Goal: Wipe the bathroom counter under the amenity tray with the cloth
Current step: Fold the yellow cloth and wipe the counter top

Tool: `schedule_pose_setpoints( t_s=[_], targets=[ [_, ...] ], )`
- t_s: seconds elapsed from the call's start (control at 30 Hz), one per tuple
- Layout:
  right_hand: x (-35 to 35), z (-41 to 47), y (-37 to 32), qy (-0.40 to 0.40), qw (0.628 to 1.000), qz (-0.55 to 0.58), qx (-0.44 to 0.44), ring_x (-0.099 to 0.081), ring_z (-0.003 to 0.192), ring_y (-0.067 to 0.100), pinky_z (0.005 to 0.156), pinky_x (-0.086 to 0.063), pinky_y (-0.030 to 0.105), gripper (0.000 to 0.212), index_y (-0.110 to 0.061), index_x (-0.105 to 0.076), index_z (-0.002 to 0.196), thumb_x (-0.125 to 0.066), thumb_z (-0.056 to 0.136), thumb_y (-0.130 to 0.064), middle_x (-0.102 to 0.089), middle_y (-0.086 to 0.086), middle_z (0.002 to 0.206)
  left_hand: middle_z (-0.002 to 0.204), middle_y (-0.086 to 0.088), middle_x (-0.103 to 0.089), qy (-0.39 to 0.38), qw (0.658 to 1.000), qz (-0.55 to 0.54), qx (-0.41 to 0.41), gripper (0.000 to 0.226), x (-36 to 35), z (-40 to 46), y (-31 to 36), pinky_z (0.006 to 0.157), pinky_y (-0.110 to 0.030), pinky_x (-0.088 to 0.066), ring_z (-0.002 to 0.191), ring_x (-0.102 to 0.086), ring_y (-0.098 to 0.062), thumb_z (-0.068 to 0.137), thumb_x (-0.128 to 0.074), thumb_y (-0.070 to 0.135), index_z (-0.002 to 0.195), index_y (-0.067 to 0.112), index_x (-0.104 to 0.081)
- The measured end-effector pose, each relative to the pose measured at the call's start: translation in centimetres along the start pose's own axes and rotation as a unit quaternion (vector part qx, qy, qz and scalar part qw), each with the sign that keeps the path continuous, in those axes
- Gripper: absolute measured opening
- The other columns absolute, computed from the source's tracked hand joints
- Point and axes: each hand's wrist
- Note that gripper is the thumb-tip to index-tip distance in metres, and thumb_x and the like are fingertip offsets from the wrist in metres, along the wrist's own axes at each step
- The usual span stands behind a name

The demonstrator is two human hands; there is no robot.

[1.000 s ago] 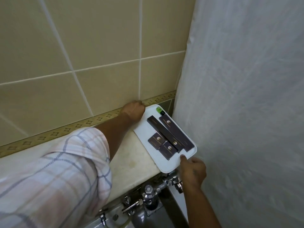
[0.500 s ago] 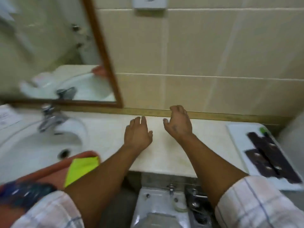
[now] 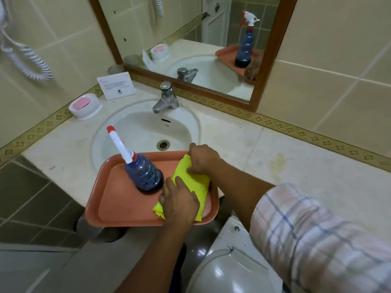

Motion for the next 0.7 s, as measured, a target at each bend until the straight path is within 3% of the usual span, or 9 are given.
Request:
schedule_pose_setpoints(
  t_s=[0.1,0.2,0.3,0.4,0.47,0.57,0.63,0.7],
  targets=[
    [-0.9,-0.5,-0.8,0.013,1.0,0.001,-0.015,-0.063,0.107,0.034,0.077,-0.049,0.037,0.066,-0.007,-0.051,0.118,-0.081,0.067,-0.038,-0.065,0.014,0.114,0.129,-0.013,-0.049,-0.007,1.0,0.002,0.012,0.062,0.2,0.4,0.2,0.095,-0.047,-0.041,0.123,-0.044,-0.034,0.08,-0.058,0.038,0.131,0.008,-0.037],
    [-1.7,-0.5,-1.1,0.015,1.0,0.001,-0.017,-0.065,0.107,0.031,0.083,-0.051,0.035,0.044,-0.007,-0.063,0.111,-0.075,0.076,-0.03,-0.068,0.013,0.113,0.128,-0.017,-0.053,-0.031,0.999,-0.007,0.02,0.074,1.0,1.2,0.6,0.094,-0.046,-0.044,0.12,-0.048,-0.038,0.077,-0.064,0.035,0.136,0.003,-0.032],
    [-1.1,-0.5,-1.0,-0.029,0.999,0.018,-0.014,-0.063,0.112,0.029,0.09,-0.05,0.035,0.037,-0.009,-0.068,0.11,-0.073,0.08,-0.031,-0.068,0.012,0.119,0.116,-0.016,-0.063,-0.059,0.998,-0.017,0.033,0.062,2.2,2.3,0.3,0.085,-0.04,-0.05,0.109,-0.06,-0.038,0.071,-0.068,0.036,0.119,0.005,-0.046],
    [0.7,-1.1,-0.5,-0.054,0.995,0.076,-0.027,-0.064,0.105,0.029,0.078,-0.051,0.034,0.03,-0.017,-0.062,0.093,-0.078,0.074,-0.033,-0.068,0.012,0.112,0.107,-0.017,-0.066,-0.075,0.994,-0.077,0.03,0.051,3.5,3.1,-0.3,0.071,-0.035,-0.047,0.098,-0.063,-0.037,0.07,-0.069,0.031,0.111,0.007,-0.05],
    [3.0,-1.6,1.0,-0.057,0.987,0.147,-0.037,-0.063,0.093,0.028,0.069,-0.046,0.031,0.037,-0.016,-0.055,0.086,-0.083,0.071,-0.035,-0.066,0.013,0.101,0.101,-0.015,-0.067,-0.067,0.986,-0.149,0.015,0.044,4.2,3.0,0.2,0.069,-0.033,-0.043,0.094,-0.063,-0.036,0.07,-0.071,0.025,0.107,0.009,-0.053],
    [7.0,-3.2,5.5,-0.075,0.976,0.188,-0.079,-0.065,0.088,0.026,0.069,-0.051,0.029,0.046,-0.005,-0.069,0.096,-0.086,0.068,-0.037,-0.069,0.012,0.101,0.089,-0.004,-0.067,-0.104,0.953,-0.285,0.015,0.035,4.5,2.1,2.6,0.063,-0.031,-0.046,0.077,-0.064,-0.022,0.067,-0.078,0.017,0.095,0.017,-0.057],
    [8.9,-4.9,9.6,-0.09,0.976,0.152,-0.125,-0.067,0.098,0.028,0.079,-0.055,0.032,0.06,-0.002,-0.069,0.112,-0.087,0.068,-0.038,-0.069,0.013,0.113,0.09,-0.005,-0.071,-0.193,0.912,-0.363,-0.001,0.035,3.4,1.3,6.1,0.062,-0.03,-0.051,0.075,-0.067,-0.018,0.067,-0.079,0.007,0.098,0.011,-0.062],
    [10.0,-6.5,13.9,-0.094,0.973,0.12,-0.175,-0.067,0.103,0.029,0.078,-0.054,0.03,0.066,0.001,-0.066,0.117,-0.087,0.068,-0.037,-0.067,0.015,0.119,0.089,-0.009,-0.072,-0.271,0.869,-0.414,-0.012,0.032,1.6,0.5,10.4,0.058,-0.027,-0.053,0.07,-0.069,-0.017,0.068,-0.077,0.0,0.097,0.008,-0.065]
  ],
)
Point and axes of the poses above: each hand's wrist, its own z-axis towards the middle knuckle, its own x-axis out of the back of the hand, y = z × x
